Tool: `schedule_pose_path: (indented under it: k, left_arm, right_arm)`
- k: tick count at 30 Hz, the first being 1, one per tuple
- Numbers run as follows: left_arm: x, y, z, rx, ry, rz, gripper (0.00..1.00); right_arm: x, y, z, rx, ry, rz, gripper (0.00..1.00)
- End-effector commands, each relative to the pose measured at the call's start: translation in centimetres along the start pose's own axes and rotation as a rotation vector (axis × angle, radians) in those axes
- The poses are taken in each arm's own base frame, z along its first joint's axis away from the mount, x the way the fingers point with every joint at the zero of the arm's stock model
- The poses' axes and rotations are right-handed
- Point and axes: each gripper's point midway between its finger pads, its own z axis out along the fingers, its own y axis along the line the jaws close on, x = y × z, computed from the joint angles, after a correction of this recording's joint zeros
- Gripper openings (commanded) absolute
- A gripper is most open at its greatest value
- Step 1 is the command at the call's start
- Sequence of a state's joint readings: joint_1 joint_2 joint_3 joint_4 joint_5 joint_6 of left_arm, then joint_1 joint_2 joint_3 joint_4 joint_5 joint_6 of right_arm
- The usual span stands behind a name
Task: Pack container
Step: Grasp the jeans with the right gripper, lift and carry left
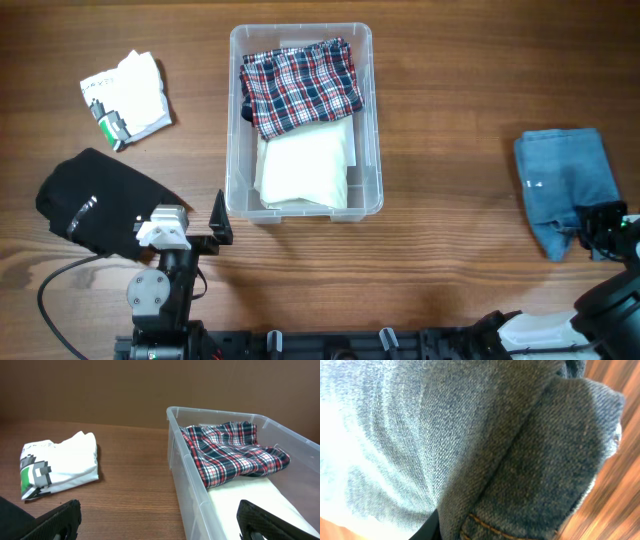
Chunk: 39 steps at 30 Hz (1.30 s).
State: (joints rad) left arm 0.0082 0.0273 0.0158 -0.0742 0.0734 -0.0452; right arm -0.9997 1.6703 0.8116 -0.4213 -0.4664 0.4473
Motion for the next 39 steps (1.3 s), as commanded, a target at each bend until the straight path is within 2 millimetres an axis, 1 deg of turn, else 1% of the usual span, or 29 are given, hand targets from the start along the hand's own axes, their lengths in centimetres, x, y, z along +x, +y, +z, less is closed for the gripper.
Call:
schedule_pose_path:
  k: [1, 4, 6, 8, 11, 14, 15, 17, 19, 20, 21, 23, 24, 27, 31, 32, 35, 37, 39]
  left_arm:
    - [0.3, 0.0, 0.0, 0.001, 0.007, 0.014, 1.00]
    - [0.3, 0.0, 0.0, 0.001, 0.007, 0.014, 1.00]
    - [0.3, 0.0, 0.0, 0.001, 0.008, 0.014, 1.00]
    - [0.3, 0.0, 0.0, 0.001, 0.007, 0.014, 1.00]
    - [0.3, 0.0, 0.0, 0.001, 0.007, 0.014, 1.00]
    - [0.3, 0.0, 0.0, 0.001, 0.007, 0.014, 1.00]
    - [0.3, 0.0, 0.0, 0.001, 0.007, 0.014, 1.00]
    - [0.3, 0.0, 0.0, 0.001, 0.007, 0.014, 1.00]
    - [0.3, 0.0, 0.0, 0.001, 0.007, 0.014, 1.00]
    - [0.3, 0.0, 0.0, 0.001, 0.007, 0.014, 1.00]
    - [0.3, 0.0, 0.0, 0.001, 0.007, 0.014, 1.00]
    - [0.3, 0.0, 0.0, 0.001, 0.007, 0.014, 1.00]
    - [0.3, 0.0, 0.0, 0.001, 0.007, 0.014, 1.00]
    - [0.3, 0.0, 0.0, 0.001, 0.008, 0.014, 1.00]
    - [0.3, 0.0, 0.0, 0.001, 0.007, 0.014, 1.00]
    - [0.3, 0.0, 0.0, 0.001, 0.007, 0.014, 1.00]
    - [0.3, 0.0, 0.0, 0.001, 0.008, 0.014, 1.00]
    - [0.3, 0.0, 0.0, 0.001, 0.007, 0.014, 1.00]
    - [0.3, 0.0, 0.0, 0.001, 0.008, 0.014, 1.00]
  right_arm:
    - [2.2, 4.2, -2.1, -0.179, 0.035, -0.085, 0.04]
    - [1.7, 7.4, -5.3, -0.293, -0.044, -0.177, 0.04]
    - [1.8, 10.3, -8.7, -0.399, -0.124, -0.280, 0.04]
    - [2.2, 12.4, -11.6, -0.475, -0.189, -0.354, 0.04]
    - [3.5, 15.4, -16.3, -0.602, -0.272, -0.446, 0.04]
    - [5.7, 17.8, -20.3, -0.737, -0.304, -0.512, 0.04]
    - [7.0, 18.9, -22.1, -0.805, -0.301, -0.548, 0.04]
    - [9.2, 20.4, -24.3, -0.902, -0.277, -0.610, 0.04]
    - [12.2, 22.0, -26.8, -1.010, -0.232, -0.700, 0.04]
    - [13.6, 22.6, -27.6, -1.052, -0.207, -0.742, 0.04]
    - [14.6, 23.0, -28.2, -1.081, -0.187, -0.772, 0.04]
    - [17.4, 24.3, -29.7, -1.167, -0.113, -0.855, 0.04]
    - [18.5, 24.8, -30.1, -1.198, -0.083, -0.880, 0.04]
    - [21.2, 26.0, -30.9, -1.270, -0.007, -0.928, 0.04]
    - [23.4, 27.3, -31.0, -1.314, 0.070, -0.957, 0.04]
    - [24.4, 28.1, -31.1, -1.335, 0.107, -0.978, 0.04]
    - [25.7, 29.5, -31.4, -1.362, 0.147, -1.006, 0.05]
    - [26.3, 30.9, -31.7, -1.381, 0.152, -1.028, 0.04]
    - [26.4, 32.4, -31.8, -1.380, 0.148, -1.042, 0.04]
